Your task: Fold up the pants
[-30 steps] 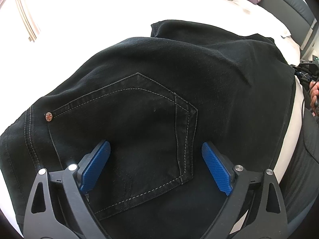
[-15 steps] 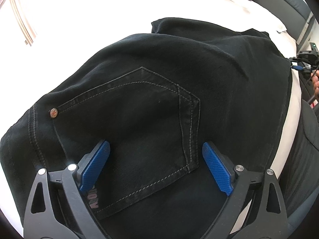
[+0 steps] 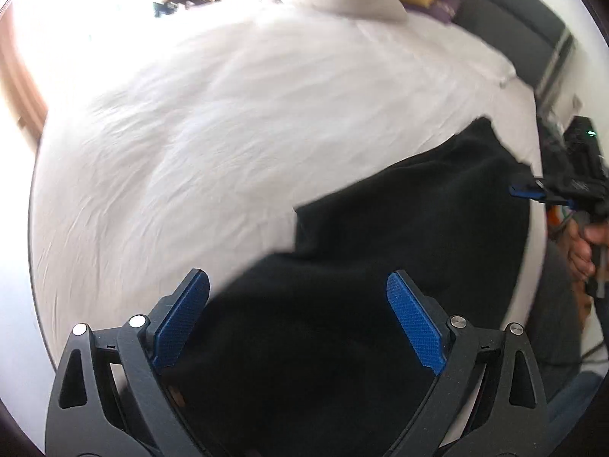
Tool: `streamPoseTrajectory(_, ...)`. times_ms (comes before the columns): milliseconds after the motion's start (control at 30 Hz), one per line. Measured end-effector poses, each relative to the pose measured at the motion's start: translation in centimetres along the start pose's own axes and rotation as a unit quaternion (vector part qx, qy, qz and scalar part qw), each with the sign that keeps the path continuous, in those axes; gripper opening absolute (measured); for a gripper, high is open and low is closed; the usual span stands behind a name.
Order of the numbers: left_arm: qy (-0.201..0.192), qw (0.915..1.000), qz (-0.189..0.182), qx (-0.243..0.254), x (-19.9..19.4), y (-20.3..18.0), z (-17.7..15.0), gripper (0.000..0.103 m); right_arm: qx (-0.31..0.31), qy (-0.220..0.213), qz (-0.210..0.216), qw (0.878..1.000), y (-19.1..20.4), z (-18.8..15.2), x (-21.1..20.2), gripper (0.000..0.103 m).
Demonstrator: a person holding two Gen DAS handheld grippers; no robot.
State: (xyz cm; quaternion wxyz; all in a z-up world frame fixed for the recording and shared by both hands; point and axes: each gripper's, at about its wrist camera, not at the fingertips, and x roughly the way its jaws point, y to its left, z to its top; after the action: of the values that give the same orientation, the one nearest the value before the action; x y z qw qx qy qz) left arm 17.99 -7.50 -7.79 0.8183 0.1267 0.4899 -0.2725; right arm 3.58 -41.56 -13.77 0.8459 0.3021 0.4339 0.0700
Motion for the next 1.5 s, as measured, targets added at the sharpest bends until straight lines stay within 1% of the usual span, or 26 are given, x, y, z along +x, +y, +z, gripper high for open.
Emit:
streamPoseTrajectory(67,0.027,0.9995,-0.014,0.005,2.2,1.2,1.3,0.095,-0.023,0.024,0.009,0.999,1.1,-0.9,1.4,0.059)
streamPoseTrajectory(100,0.034,0.9992,-0.022,0.004,3.0,1.7,1.8,0.095,-0.031,0.032,0.008,0.999,1.3,-1.2,1.8,0.059)
streamPoseTrajectory(200,0.039,0.998,-0.05,0.005,4.1,2.8,3.3,0.095,-0.053,0.058,-0.001,0.997,1.6,-2.7,3.0,0.059)
streamPoseTrajectory(267,0.04,0.9968,-0.068,0.016,4.5,2.4,3.9,0.095,-0.056,0.063,0.001,0.996,1.3,-3.2,3.3,0.059)
streamPoseTrajectory(333,0.054,0.9943,-0.084,0.037,5.2,1.8,4.5,0.094,-0.052,0.064,0.006,0.997,1.0,-3.6,3.4,0.059)
streamPoseTrajectory(400,0.069,0.9922,-0.088,0.056,6.2,0.6,5.1,0.094,-0.051,0.064,0.01,0.997,0.9,-4.1,3.1,0.059)
streamPoseTrajectory(467,0.084,0.9902,-0.088,0.07,6.9,-0.2,5.3,0.089,-0.053,0.064,0.009,0.996,0.5,-4.4,3.0,0.059)
streamPoseTrajectory(500,0.088,0.9897,-0.088,0.072,6.9,-0.7,5.3,0.079,-0.054,0.064,0.009,0.996,0.5,-4.4,3.1,0.059)
streamPoseTrajectory(533,0.092,0.9893,-0.088,0.071,7.2,-0.8,5.5,0.066,-0.055,0.064,0.009,0.996,0.4,-4.4,3.0,0.059)
streamPoseTrajectory(567,0.095,0.9892,-0.088,0.069,7.3,-0.9,5.8,0.057,-0.055,0.063,0.01,0.996,0.5,-4.5,3.0,0.059)
streamPoseTrajectory(600,0.099,0.9891,-0.087,0.066,7.8,-0.9,6.3,0.032,-0.055,0.062,0.012,0.997,0.8,-4.6,3.1,0.059)
streamPoseTrajectory(633,0.104,0.989,-0.083,0.066,8.1,-1.0,6.3,0.025,-0.055,0.061,0.012,0.997,0.7,-4.5,2.8,0.059)
streamPoseTrajectory(767,0.117,0.9879,-0.07,0.074,8.8,-1.5,5.7,0.025,-0.056,0.061,0.013,0.996,0.9,-4.6,2.9,0.059)
streamPoseTrajectory(833,0.113,0.9889,-0.064,0.073,8.8,-1.7,5.7,0.009,-0.056,0.061,0.012,0.996,1.0,-4.6,2.9,0.059)
streamPoseTrajectory(933,0.101,0.9909,-0.051,0.073,8.7,-2.1,5.8,0.006,-0.059,0.059,0.01,0.996,1.1,-5.1,2.7,0.059)
streamPoseTrajectory(1067,0.089,0.9919,-0.024,0.087,8.9,-2.9,6.1,0.005,-0.062,0.057,0.005,0.996,1.5,-5.4,2.8,0.058)
streamPoseTrajectory(1233,0.077,0.9955,-0.02,0.051,9.3,-1.4,6.5,0.005,-0.064,0.056,0.003,0.996,1.7,-5.4,2.9,0.056)
streamPoseTrajectory(1267,0.074,0.9962,-0.018,0.044,9.5,-1.2,6.5,0.005,-0.064,0.057,0.0,0.996,1.6,-5.5,3.0,0.053)
streamPoseTrajectory(1400,0.068,0.9975,-0.004,0.019,10.7,-0.9,6.2,0.005,-0.059,0.055,0.003,0.997,1.1,-5.9,3.5,0.049)
streamPoseTrajectory(1500,0.059,0.9982,0.004,-0.001,11.1,-0.8,5.9,0.006,-0.056,0.056,0.006,0.997,1.2,-5.9,3.4,0.049)
